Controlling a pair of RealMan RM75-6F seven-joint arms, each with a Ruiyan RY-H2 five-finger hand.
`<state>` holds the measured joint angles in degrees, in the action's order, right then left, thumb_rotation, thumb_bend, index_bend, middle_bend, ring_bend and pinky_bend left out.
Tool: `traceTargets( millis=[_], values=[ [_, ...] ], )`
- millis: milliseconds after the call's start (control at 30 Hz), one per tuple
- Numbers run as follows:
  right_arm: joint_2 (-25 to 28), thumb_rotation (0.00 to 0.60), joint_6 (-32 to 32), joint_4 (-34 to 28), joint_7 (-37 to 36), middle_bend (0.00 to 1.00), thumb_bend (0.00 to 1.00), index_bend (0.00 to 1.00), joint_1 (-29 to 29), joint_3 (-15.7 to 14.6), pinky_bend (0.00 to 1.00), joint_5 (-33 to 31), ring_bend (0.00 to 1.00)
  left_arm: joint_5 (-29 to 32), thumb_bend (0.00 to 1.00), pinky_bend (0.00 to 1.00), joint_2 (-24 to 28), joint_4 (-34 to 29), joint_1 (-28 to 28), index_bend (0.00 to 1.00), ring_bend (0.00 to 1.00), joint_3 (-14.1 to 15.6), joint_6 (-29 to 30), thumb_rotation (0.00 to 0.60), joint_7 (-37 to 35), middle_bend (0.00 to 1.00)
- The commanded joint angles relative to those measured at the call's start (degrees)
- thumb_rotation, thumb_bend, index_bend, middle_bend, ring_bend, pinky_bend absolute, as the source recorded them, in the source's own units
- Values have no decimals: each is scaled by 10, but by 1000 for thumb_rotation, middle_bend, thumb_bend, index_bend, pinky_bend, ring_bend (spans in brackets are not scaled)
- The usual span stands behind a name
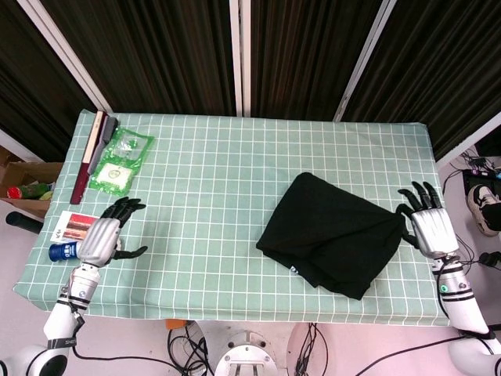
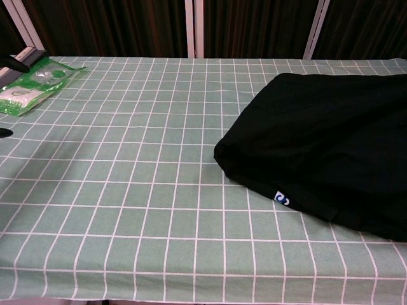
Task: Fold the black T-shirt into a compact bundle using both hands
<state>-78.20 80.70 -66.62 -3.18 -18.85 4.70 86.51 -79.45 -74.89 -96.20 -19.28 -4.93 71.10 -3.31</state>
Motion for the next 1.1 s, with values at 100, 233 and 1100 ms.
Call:
traceTargets(
  millis=[100,233,1100],
  values=[
    [6,600,-68,-6,33,237,521,536,1,4,107,-48,53,-1,138,152,-2,1,-4,203,58,1,-6,600,1,118],
    [19,600,-144,-35,104,156,244,266,-11,-6,18,-86,0,-1,138,152,1,-2,-5,203,58,1,-8,600,6,118],
    [56,600,-245,-223,13,220,731,154,-81,-56,180,50,98,8,138,152,15,-4,0,203,57,-3,-4,600,-7,118]
  ],
)
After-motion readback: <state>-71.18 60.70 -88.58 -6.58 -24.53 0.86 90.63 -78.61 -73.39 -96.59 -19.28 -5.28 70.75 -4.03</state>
